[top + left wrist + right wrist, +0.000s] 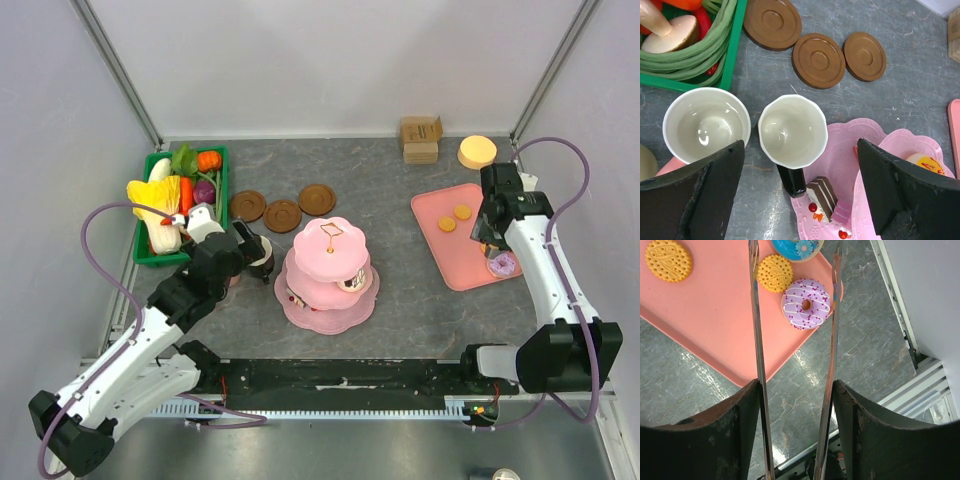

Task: Serve the afternoon tea

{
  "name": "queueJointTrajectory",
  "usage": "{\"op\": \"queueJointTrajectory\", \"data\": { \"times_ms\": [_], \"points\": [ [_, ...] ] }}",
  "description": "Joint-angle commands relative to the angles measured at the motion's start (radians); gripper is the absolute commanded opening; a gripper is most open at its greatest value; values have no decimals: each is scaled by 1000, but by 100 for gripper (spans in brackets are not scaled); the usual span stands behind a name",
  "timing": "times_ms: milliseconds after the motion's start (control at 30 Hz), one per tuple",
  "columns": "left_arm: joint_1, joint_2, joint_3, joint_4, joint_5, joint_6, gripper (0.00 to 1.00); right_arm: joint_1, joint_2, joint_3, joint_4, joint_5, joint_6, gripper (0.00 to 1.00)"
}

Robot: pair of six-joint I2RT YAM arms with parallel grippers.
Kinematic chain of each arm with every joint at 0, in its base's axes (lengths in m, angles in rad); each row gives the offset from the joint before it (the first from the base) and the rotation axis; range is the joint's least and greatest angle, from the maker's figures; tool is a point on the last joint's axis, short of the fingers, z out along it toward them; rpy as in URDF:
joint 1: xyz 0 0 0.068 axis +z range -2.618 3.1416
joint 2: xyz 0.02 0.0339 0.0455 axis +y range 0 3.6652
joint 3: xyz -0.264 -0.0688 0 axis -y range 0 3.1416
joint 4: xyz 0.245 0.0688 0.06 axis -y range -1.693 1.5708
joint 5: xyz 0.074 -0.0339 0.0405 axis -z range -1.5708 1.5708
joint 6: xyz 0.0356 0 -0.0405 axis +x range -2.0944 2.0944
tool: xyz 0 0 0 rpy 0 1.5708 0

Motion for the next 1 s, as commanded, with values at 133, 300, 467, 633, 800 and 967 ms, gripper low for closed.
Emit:
{"op": "queueJointTrajectory", "data": {
  "times_ms": [133,300,467,633,800,967],
  "points": [
    [26,10,-16,71,36,48,99,-13,23,-23,64,-44,-35,66],
    [51,18,-36,108,85,59,100,-13,58,-11,62,-51,-32,65],
    [66,24,-42,108,106,59,99,-45,80,3,62,-21,-24,64],
    [81,23,-46,108,123,61,99,-50,104,18,69,-7,-15,64],
    [95,26,-54,116,143,70,99,-53,121,26,90,-16,-13,63],
    [104,32,-62,125,174,67,99,-56,141,44,99,-2,-9,62]
  ]
}}
